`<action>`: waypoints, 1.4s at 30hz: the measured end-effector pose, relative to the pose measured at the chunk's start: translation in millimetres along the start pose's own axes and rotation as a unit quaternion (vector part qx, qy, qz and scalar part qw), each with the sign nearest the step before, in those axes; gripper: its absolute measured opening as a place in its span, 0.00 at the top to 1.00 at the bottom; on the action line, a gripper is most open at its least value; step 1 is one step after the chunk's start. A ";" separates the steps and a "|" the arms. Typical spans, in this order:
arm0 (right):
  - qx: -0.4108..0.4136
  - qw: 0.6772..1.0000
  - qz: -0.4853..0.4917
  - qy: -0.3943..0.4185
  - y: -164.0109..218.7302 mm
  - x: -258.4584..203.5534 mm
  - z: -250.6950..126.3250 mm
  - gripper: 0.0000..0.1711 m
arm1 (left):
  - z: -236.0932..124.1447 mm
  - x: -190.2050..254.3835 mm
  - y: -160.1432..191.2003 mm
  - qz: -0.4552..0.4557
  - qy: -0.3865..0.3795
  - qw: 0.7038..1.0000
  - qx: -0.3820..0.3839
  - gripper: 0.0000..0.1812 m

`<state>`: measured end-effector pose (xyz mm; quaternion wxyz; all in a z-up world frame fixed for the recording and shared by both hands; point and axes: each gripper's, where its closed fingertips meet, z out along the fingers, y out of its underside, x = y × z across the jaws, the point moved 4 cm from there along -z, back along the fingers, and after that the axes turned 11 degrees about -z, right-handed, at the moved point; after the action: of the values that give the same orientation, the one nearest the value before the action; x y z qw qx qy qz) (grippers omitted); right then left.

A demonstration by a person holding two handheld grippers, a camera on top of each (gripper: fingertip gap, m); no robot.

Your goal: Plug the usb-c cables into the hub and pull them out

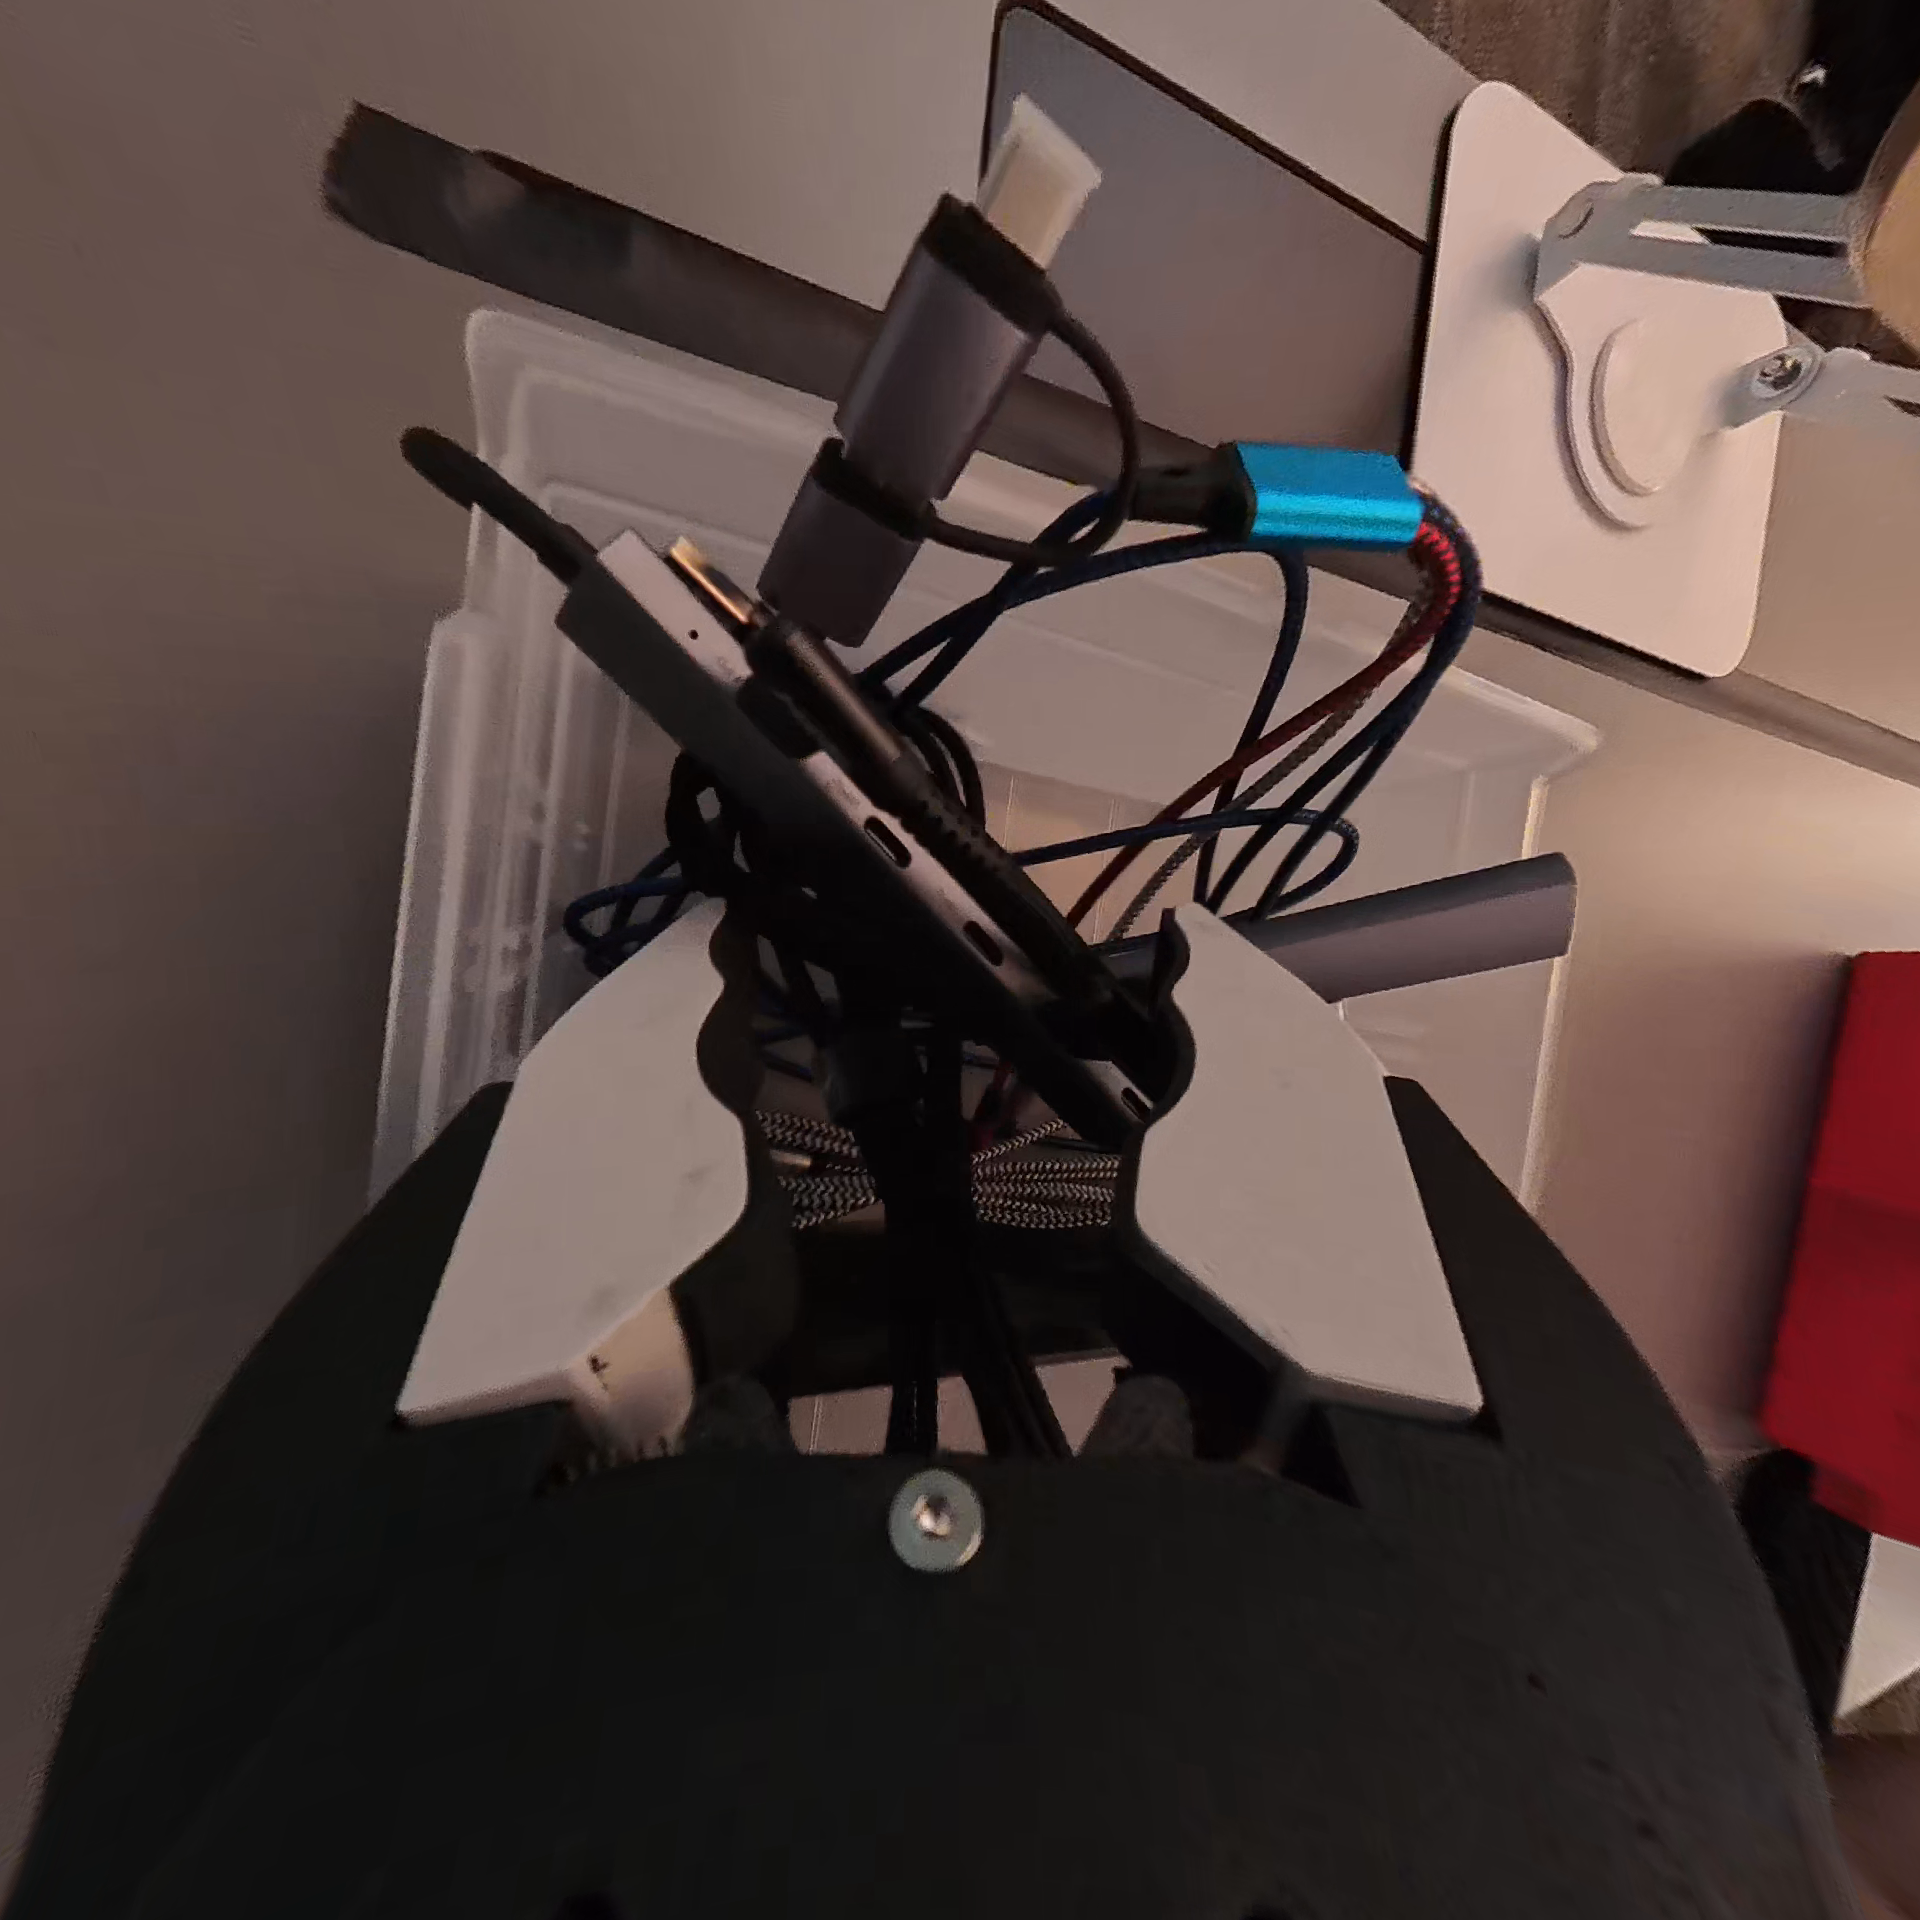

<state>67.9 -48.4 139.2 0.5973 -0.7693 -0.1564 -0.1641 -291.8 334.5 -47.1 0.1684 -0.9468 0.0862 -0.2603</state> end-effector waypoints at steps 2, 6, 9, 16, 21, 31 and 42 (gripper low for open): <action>-0.021 1.000 -0.015 -0.001 8.8 0.2 4.5 0.79 | 1.7 -1.1 -2.4 0.001 0.014 1.000 0.001 0.63; -0.048 0.998 -0.027 0.004 22.6 4.4 12.3 0.79 | -12.0 2.5 -8.3 0.014 0.059 0.998 0.032 0.76; -0.042 0.999 -0.018 -0.005 24.2 5.4 14.8 0.79 | -32.9 10.3 -12.7 0.026 0.096 0.993 0.068 0.86; -0.046 0.999 -0.011 -0.005 29.6 8.9 15.4 0.79 | -69.0 16.0 -9.6 0.048 0.119 0.987 0.093 0.93; -0.042 0.999 -0.006 -0.007 30.0 9.0 15.3 0.79 | -102.0 24.0 -7.7 0.089 0.110 0.980 0.137 0.95; -0.049 0.999 -0.009 -0.009 34.5 7.3 21.9 0.80 | -164.8 71.2 -0.6 0.203 0.138 0.932 0.268 0.95; -0.041 0.999 0.005 -0.007 37.2 14.3 18.8 0.80 | -254.5 192.0 107.0 0.371 0.367 0.802 0.292 0.95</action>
<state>98.2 -38.3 108.8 0.5646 -0.7953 -0.1500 -0.1620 -269.6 117.2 208.6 0.4762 -0.5824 0.4060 -0.5188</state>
